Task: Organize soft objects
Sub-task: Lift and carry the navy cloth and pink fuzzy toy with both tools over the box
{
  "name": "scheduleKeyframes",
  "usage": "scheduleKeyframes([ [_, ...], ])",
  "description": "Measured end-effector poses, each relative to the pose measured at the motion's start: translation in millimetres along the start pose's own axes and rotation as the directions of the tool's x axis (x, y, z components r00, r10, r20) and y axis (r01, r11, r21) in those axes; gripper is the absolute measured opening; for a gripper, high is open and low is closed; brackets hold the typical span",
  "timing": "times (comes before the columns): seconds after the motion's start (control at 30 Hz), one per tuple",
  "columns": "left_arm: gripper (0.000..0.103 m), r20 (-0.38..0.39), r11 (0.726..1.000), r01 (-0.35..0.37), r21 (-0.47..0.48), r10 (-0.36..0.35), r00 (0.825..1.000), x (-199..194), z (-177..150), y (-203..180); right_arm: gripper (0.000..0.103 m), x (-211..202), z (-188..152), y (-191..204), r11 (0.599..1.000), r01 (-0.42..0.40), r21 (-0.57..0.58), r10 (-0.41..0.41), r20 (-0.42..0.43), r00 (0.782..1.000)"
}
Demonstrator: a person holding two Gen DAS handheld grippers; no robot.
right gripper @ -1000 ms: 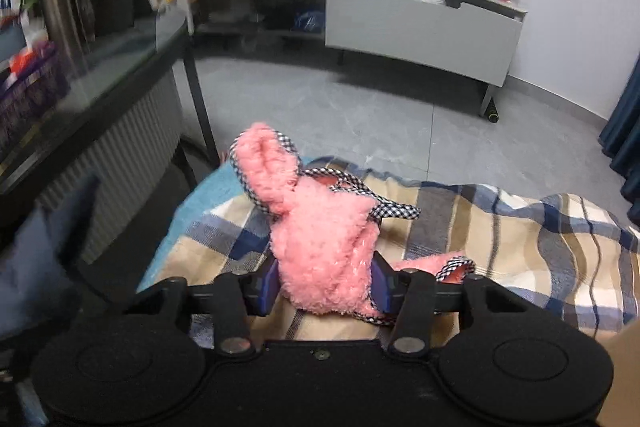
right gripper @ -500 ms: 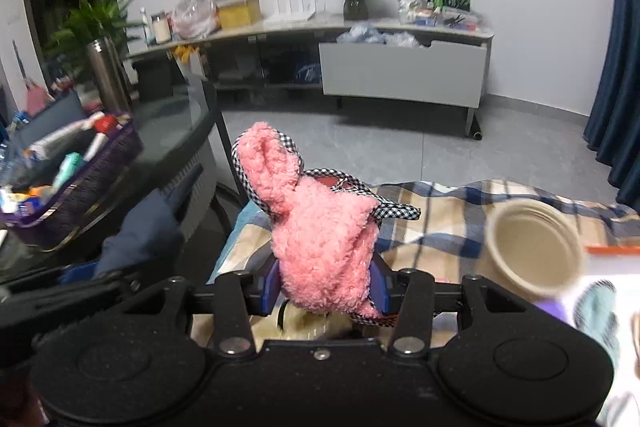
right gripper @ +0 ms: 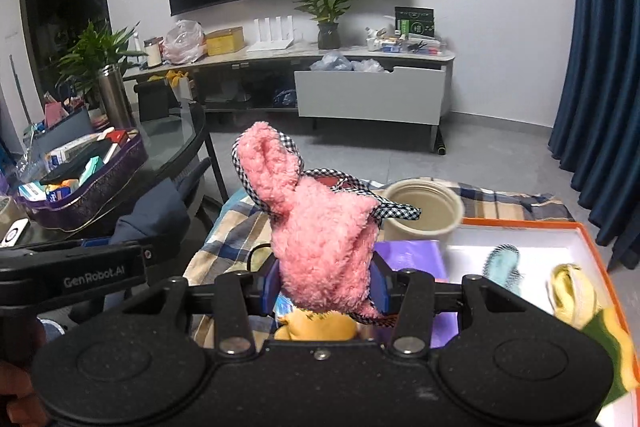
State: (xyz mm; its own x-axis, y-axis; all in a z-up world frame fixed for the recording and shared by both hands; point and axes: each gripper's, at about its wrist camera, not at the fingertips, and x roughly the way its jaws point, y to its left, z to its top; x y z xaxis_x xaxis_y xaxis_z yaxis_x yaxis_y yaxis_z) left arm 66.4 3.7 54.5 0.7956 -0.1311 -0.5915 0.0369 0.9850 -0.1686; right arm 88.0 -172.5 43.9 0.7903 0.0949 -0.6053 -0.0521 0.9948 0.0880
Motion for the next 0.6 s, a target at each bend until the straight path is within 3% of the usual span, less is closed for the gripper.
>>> scheduleKeyframes([
  [0.6,0.045,-0.018,0.994,0.068,0.086,-0.067,0.998,-13,-16,-57,0.055,-42,-19,-56,0.998,0.054,0.040,-0.055,0.029,0.998],
])
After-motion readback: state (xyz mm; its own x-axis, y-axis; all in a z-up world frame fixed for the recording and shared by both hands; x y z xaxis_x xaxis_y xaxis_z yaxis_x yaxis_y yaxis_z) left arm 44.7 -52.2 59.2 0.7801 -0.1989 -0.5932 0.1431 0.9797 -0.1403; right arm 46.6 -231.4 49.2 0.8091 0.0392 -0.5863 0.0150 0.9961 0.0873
